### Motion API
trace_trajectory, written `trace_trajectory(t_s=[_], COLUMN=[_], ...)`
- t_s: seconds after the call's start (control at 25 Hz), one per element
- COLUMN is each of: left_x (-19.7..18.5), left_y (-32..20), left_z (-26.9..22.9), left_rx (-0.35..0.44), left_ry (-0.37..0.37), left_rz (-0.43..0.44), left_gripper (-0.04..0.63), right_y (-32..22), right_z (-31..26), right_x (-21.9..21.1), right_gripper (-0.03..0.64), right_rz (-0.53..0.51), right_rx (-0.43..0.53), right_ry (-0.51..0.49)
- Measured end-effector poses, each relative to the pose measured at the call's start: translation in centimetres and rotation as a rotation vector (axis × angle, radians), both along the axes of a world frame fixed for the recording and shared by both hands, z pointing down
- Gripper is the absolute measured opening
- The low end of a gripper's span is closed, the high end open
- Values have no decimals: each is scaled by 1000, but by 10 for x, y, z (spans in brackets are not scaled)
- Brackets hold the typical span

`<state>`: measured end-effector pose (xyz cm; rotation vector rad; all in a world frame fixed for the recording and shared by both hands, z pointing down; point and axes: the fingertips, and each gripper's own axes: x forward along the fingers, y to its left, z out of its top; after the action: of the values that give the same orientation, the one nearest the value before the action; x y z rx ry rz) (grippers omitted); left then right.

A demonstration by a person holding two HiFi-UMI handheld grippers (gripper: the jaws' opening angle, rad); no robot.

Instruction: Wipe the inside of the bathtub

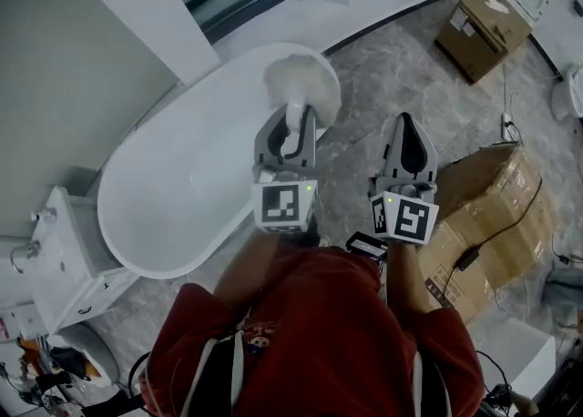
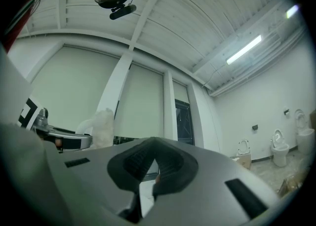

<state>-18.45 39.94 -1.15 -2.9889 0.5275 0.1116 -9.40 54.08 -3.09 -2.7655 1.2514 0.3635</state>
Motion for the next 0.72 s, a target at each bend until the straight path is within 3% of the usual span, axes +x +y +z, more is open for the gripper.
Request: trace_trajectory(t_s=[0.16, 0.36, 0.56, 0.72], left_x=[33, 79, 119, 150], left_y=[-17, -44, -94, -144], left_z=[2, 5, 5, 2], left_rx=[-50, -52, -42, -80], left_ry=[22, 39, 27, 29], left_rz=[3, 6, -9, -59], left_gripper=[92, 92, 92, 92], right_y=[-17, -48, -106, -162], right_z=[6, 12, 7, 4], right_x=[28, 72, 118, 155], right_gripper=[11, 11, 11, 11], right_rz=[5, -2, -34, -84], right_rx=[-10, -27, -36, -60], right_ry=[3, 8, 10, 11])
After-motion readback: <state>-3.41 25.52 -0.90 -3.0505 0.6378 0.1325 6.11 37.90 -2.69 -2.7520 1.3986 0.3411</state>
